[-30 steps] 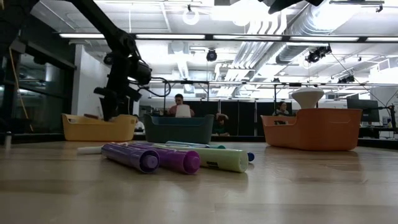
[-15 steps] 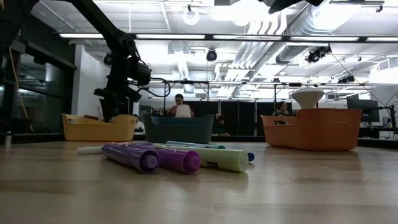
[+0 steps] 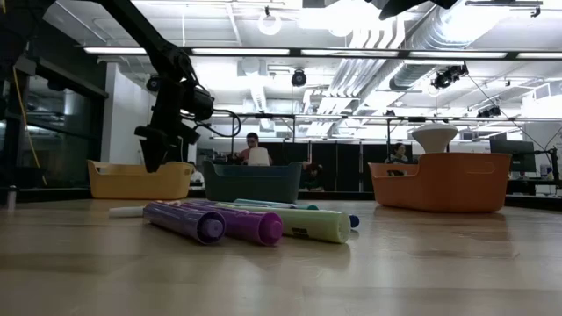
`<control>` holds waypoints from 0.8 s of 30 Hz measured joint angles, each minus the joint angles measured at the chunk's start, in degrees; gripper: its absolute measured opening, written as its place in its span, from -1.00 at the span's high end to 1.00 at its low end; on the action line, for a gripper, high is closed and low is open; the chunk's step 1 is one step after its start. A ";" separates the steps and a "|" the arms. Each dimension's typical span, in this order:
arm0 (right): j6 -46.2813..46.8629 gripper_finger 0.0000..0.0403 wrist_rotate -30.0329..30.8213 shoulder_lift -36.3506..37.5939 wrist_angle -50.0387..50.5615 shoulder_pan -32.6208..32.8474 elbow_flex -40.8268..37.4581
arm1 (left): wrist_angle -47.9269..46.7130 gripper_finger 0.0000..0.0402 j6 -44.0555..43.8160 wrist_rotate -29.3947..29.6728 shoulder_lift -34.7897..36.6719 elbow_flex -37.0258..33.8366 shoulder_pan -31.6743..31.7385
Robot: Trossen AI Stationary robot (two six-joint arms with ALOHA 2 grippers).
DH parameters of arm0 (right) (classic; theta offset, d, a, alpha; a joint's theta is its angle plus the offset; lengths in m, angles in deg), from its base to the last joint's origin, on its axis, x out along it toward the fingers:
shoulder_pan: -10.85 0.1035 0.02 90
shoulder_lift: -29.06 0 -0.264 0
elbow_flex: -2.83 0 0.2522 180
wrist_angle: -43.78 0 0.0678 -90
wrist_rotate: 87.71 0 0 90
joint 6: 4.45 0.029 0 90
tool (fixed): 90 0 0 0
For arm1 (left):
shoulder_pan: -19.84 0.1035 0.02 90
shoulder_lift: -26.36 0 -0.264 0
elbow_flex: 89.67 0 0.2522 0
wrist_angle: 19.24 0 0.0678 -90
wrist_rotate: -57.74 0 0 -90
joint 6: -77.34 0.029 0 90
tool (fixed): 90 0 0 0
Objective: Pick & Place Markers
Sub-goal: Put the brown marker pen into the yellow bin, then put the red marker pen into the yellow bin
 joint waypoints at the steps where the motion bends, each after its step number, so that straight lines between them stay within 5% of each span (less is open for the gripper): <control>1: -0.01 -0.02 -0.01 0.00 -0.01 0.00 0.00 | -0.03 0.20 -0.37 0.48 0.00 0.00 -0.18; 7: -0.02 -0.02 -0.07 0.00 -0.02 -0.01 0.00 | 0.13 0.20 -2.73 3.81 0.81 0.05 -1.51; 15: -0.02 -0.01 -0.70 0.00 -0.02 0.01 0.00 | -0.09 0.44 -11.08 5.57 4.50 3.97 -1.49; 24: -0.44 -0.02 -1.10 0.00 -0.04 0.01 0.00 | -4.74 0.90 -24.14 -1.90 11.05 7.14 -3.30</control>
